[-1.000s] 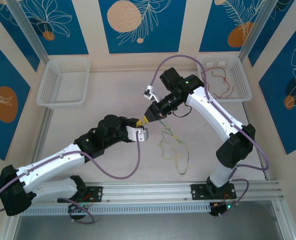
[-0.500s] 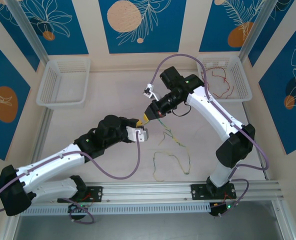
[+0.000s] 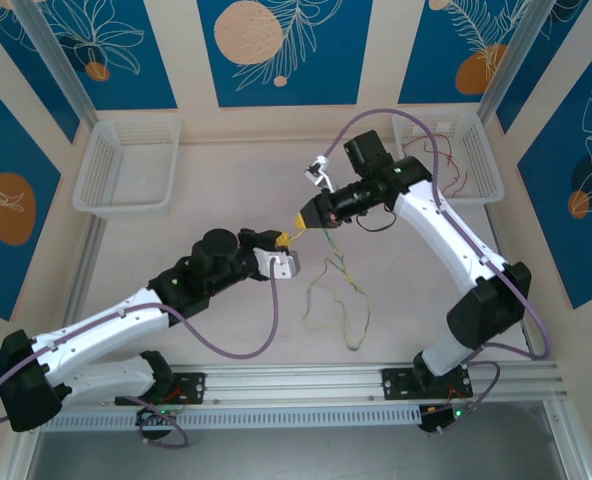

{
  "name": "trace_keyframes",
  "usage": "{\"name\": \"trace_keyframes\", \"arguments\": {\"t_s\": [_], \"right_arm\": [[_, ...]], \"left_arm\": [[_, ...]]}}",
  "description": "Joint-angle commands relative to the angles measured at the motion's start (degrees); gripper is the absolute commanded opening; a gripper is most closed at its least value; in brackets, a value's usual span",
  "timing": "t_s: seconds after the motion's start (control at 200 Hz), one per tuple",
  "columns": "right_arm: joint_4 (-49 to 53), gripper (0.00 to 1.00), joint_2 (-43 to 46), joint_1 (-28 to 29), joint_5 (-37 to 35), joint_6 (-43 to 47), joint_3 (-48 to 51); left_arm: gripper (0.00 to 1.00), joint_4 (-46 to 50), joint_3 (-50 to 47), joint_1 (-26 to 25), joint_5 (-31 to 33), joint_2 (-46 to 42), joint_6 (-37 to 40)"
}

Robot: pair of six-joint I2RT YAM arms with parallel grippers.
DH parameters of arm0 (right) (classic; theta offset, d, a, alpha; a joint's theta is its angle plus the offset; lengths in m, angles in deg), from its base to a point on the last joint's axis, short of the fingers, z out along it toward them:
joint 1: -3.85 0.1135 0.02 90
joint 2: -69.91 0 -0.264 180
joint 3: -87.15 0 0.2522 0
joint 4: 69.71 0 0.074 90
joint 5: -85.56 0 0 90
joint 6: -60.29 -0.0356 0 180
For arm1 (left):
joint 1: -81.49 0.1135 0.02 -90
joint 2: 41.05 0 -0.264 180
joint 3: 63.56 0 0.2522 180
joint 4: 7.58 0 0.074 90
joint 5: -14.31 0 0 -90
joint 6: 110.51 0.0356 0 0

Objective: Untangle the cables

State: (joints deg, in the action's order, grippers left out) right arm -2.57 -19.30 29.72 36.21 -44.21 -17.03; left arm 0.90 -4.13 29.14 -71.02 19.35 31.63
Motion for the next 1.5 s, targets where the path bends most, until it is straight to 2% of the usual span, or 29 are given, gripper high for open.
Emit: {"name": "trace_keyframes", "arguments": {"t_s": [0.0,0.09,0.21,0.38,0.55,0.735,0.85,0.895,0.955,1.025,1.08,1.18,1.305,1.375,1.495], "right_arm": [[-13.94,0.0,5.41,-6.87,-0.78,-8.81,4.86],[-21.62,0.0,9.12,-8.9,-1.34,-13.67,10.25],[-26.31,0.0,13.2,-11.42,-4.26,-16.61,14.41],[-27.89,0.0,16.05,-13.22,-4.26,-16.4,16.58],[-29.08,0.0,17.94,-14.37,-5.27,-16.08,18.81],[-27.1,0.0,21.59,-16.29,-12.97,-14.3,19.88],[-26.59,0.0,23.8,-19.12,-16.26,-15.27,21.09],[-26.62,0.0,24.48,-21.14,-16.59,-16.47,21.86],[-26.44,0.0,25.33,-24.11,-16.89,-17.85,22.67],[-26.25,0.0,26.06,-27.79,-17.01,-19.15,23.68],[-26.83,0.0,26.74,-30.81,-16.59,-20.64,24.76],[-27.98,0.0,27.59,-34.9,-14.78,-22.16,26.28],[-28.4,0.0,26.24,-32.23,-11.45,-20.73,25.29],[-29.45,0.0,26.15,-27.47,-10.54,-17.95,24.42],[-29.36,0.0,25.63,-18.83,-13.77,-14.67,21.67]], "left_arm": [[0.0,6.52,-2.06,-0.24,-0.18,-1.78,-1.5],[0.0,5.51,-2.71,-0.28,-0.27,-1.91,-2.36],[0.0,3.9,-3.95,-0.29,-0.06,-2.52,-2.71],[0.0,2.72,-4.19,-0.16,2.05,-2.26,-3.56],[0.0,1.54,-2.94,1.63,3.99,-1.65,-9.2],[0.0,8.72,2.5,10.8,5.09,0.54,-24.76],[0.0,11.01,3.53,18.69,2.21,1.14,-34.27],[0.0,11.87,3.79,21.37,1.24,1.68,-36.37],[0.0,13.12,4.56,23.97,4.02,3.01,-39.43],[0.0,15.07,5.54,27.03,3.78,3.83,-41.78],[0.0,15.41,5.57,28.61,4.75,3.85,-43.88],[0.0,15.83,5.4,30.29,2.87,3.38,-44.83],[0.0,14.71,5.26,30.28,-4.42,2.29,-45.06],[0.0,15.38,6.15,30.21,-8.46,2.6,-44.86],[0.0,16.14,6.93,29.62,-15.0,2.46,-43.99]]}}
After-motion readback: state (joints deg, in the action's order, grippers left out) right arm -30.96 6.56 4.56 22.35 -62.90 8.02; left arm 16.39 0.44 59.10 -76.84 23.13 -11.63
